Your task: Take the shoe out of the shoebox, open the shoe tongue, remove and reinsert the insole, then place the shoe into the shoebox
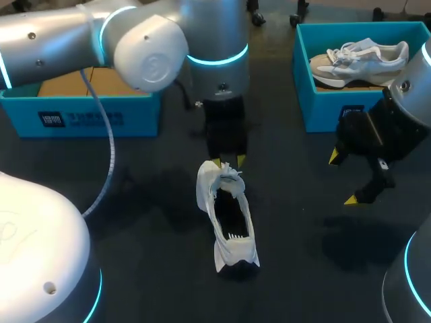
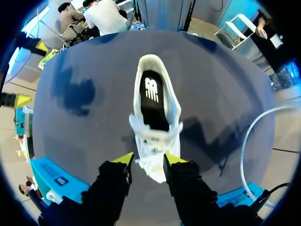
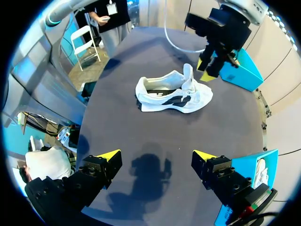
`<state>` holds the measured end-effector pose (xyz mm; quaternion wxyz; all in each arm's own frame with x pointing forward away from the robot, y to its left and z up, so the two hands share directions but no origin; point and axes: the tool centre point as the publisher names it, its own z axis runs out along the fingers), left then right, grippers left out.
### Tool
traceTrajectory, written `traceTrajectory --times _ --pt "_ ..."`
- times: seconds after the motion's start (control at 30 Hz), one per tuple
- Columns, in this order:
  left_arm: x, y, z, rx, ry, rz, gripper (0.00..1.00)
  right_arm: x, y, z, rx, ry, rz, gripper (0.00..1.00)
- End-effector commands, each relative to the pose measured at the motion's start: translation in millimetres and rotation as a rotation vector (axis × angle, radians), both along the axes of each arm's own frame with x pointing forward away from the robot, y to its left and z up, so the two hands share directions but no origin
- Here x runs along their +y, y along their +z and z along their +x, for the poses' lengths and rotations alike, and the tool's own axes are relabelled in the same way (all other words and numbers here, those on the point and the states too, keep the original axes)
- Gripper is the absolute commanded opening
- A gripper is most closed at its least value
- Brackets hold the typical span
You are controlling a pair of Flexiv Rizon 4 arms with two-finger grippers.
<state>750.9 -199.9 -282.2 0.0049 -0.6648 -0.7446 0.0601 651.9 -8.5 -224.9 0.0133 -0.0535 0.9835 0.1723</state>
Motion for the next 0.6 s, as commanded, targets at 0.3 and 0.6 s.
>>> traceTrajectory --times 0.3,0.6 --pt "1.4 -30.5 -42.5 0.073 -0.031 0.004 0.31 0.9 -1.4 1.1 0.001 0.001 -0.002 1.0" --pt "2.5 -20.0 -58.3 0.036 -0.027 -0.012 0.31 0.9 -1.4 1.1 0.001 0.001 -0.002 1.0"
